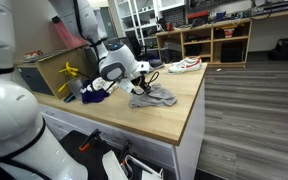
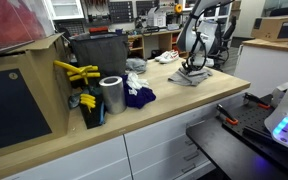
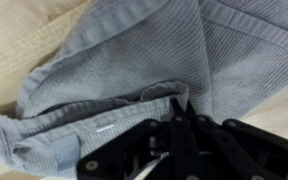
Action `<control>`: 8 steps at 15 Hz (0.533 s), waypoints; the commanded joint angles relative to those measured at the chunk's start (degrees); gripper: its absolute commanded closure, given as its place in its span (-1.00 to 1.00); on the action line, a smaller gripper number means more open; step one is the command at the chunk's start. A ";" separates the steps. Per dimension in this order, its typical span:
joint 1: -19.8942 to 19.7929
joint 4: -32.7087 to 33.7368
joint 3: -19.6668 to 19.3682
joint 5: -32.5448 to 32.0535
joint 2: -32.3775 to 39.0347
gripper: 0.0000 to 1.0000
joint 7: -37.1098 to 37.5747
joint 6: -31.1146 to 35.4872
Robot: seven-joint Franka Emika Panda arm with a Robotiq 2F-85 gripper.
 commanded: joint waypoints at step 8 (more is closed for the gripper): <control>8.03 0.31 -12.76 -5.08 -3.97 0.98 2.31 6.65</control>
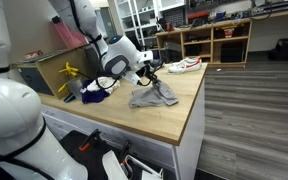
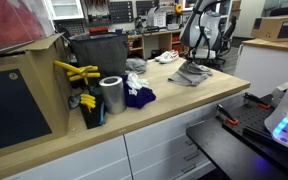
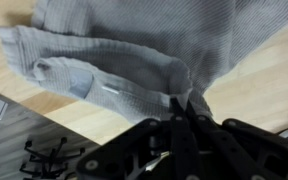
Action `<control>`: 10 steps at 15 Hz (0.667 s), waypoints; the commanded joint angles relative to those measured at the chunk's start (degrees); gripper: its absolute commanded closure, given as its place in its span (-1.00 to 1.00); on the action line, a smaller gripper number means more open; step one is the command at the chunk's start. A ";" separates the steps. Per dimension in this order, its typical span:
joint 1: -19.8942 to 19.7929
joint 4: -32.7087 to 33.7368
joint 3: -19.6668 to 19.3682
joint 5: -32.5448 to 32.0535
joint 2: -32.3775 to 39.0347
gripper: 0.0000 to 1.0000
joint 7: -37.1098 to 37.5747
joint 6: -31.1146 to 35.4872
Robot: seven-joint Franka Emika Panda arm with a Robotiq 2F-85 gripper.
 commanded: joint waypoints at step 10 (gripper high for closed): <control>33.95 10.00 -40.57 6.51 9.22 0.28 -9.11 3.06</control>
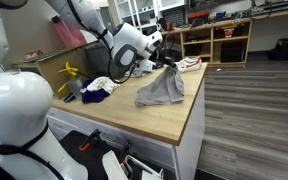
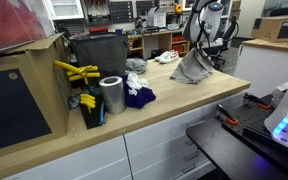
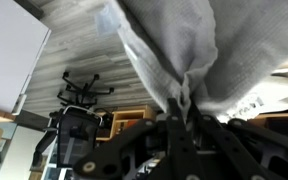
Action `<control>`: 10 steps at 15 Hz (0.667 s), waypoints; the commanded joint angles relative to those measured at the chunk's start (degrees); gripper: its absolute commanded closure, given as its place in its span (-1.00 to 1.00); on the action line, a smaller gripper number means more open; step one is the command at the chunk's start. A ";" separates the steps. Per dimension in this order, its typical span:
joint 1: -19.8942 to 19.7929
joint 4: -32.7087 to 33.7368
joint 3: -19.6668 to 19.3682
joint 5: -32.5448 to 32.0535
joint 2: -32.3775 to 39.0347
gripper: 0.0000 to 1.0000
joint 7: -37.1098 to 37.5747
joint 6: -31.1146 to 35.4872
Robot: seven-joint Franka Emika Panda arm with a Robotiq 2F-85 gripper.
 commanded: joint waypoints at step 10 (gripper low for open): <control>21.57 -5.91 -9.33 -0.86 -0.45 -1.00 0.95 -5.91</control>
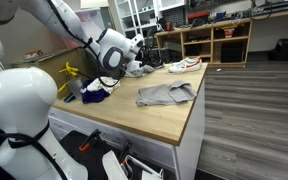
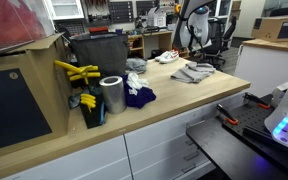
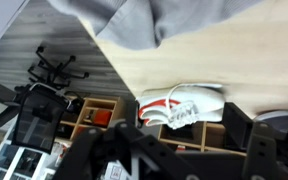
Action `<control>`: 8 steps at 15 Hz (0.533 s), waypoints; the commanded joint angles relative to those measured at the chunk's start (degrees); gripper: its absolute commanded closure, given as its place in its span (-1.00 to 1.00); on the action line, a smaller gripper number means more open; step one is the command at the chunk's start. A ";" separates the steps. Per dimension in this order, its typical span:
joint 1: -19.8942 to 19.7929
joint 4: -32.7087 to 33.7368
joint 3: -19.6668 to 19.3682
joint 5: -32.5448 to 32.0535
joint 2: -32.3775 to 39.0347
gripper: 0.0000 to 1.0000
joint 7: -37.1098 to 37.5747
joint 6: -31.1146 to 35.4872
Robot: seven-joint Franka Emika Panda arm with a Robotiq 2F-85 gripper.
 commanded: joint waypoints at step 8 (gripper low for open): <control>-6.27 -3.72 4.50 -0.29 -11.35 -0.50 -0.89 -26.91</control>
